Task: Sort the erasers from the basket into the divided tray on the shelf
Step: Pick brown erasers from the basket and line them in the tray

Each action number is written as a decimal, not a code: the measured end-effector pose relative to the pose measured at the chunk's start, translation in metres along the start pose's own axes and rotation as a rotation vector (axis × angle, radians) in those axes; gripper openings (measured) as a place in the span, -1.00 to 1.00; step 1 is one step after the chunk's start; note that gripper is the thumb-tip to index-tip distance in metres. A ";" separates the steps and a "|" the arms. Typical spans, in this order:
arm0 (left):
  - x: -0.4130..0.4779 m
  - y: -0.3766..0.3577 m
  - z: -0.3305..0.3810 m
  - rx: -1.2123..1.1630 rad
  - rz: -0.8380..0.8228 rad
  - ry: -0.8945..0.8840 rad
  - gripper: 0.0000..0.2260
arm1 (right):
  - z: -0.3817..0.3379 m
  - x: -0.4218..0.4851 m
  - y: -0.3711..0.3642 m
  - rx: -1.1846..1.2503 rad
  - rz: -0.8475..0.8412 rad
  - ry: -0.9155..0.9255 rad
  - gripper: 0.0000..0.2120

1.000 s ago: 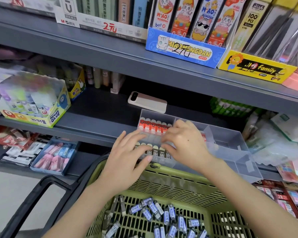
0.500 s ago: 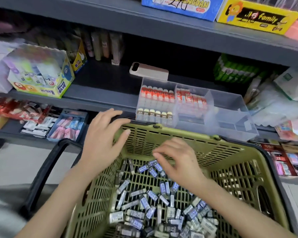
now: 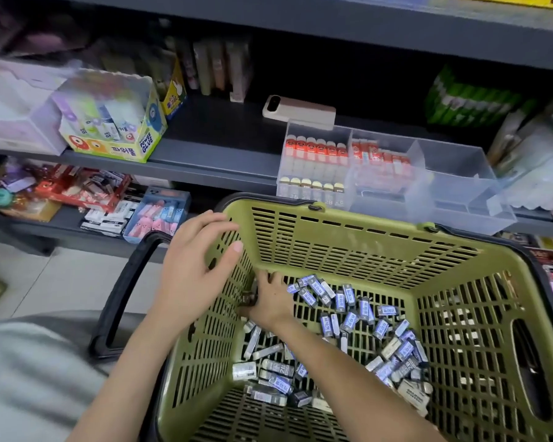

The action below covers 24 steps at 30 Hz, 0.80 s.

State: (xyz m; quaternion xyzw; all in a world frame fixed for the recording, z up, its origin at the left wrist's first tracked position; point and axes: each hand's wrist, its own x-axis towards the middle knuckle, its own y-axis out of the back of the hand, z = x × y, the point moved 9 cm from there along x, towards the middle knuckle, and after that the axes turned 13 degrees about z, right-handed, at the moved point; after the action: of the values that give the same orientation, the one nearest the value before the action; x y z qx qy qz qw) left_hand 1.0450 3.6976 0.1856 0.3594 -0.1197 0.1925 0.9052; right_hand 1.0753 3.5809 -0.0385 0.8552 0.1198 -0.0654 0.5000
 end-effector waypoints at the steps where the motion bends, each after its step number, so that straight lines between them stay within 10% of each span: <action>1: 0.001 0.000 -0.001 -0.013 0.001 0.007 -0.70 | 0.000 0.000 -0.004 -0.014 -0.024 0.021 -0.18; 16: 0.001 0.001 -0.006 -0.073 0.011 0.028 -0.75 | 0.004 -0.005 -0.020 0.075 -0.165 0.085 -0.34; 24: -0.001 0.003 -0.004 -0.071 0.026 0.024 -0.84 | 0.018 -0.026 0.001 0.543 -0.257 -0.083 -0.55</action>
State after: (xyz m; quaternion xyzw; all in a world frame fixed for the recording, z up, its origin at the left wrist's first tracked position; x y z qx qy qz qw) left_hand 1.0436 3.7018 0.1841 0.3233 -0.1202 0.2040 0.9162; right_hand 1.0506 3.5606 -0.0405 0.9320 0.1849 -0.1928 0.2451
